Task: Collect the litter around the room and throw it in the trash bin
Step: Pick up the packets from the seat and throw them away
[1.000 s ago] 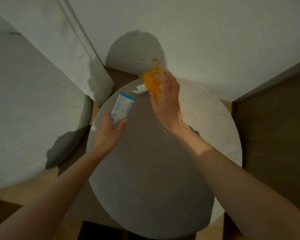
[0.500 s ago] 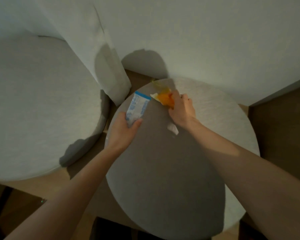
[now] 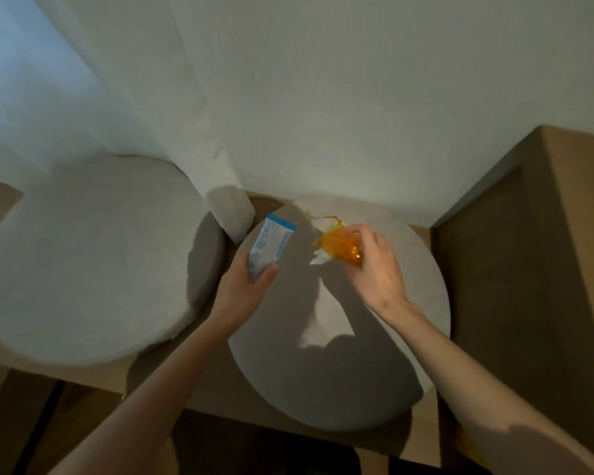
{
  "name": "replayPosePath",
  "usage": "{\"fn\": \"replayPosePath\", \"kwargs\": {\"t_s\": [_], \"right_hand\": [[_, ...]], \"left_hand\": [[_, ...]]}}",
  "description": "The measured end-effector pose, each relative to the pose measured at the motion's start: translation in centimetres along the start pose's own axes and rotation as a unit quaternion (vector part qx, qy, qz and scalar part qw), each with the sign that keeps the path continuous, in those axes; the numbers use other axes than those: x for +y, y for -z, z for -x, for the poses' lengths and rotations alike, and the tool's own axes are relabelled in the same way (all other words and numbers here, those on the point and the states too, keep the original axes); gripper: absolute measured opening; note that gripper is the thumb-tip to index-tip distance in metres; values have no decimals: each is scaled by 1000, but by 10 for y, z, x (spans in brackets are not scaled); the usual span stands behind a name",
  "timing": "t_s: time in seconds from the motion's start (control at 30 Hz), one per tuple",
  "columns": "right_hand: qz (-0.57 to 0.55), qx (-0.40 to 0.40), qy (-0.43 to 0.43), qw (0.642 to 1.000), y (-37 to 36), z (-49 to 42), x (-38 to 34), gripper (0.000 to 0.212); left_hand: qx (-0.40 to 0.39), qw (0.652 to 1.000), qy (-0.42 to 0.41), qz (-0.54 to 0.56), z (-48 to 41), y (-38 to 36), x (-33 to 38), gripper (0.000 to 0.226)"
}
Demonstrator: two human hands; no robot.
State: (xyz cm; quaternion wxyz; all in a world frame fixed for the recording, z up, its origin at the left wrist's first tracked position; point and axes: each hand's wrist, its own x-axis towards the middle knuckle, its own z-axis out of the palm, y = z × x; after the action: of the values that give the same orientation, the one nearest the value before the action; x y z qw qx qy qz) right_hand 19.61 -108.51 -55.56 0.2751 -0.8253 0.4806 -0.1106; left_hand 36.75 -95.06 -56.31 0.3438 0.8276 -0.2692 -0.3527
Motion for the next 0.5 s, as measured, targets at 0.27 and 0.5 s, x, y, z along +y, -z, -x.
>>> {"fn": "replayPosePath", "kwargs": {"t_s": [0.27, 0.5], "right_hand": [[-30, 65, -33, 997, 29, 142, -36, 52], [-76, 101, -80, 989, 41, 289, -61, 53]], "left_hand": [[-32, 996, -77, 37, 120, 44, 6, 38], [-64, 988, -137, -34, 230, 61, -22, 43]]}}
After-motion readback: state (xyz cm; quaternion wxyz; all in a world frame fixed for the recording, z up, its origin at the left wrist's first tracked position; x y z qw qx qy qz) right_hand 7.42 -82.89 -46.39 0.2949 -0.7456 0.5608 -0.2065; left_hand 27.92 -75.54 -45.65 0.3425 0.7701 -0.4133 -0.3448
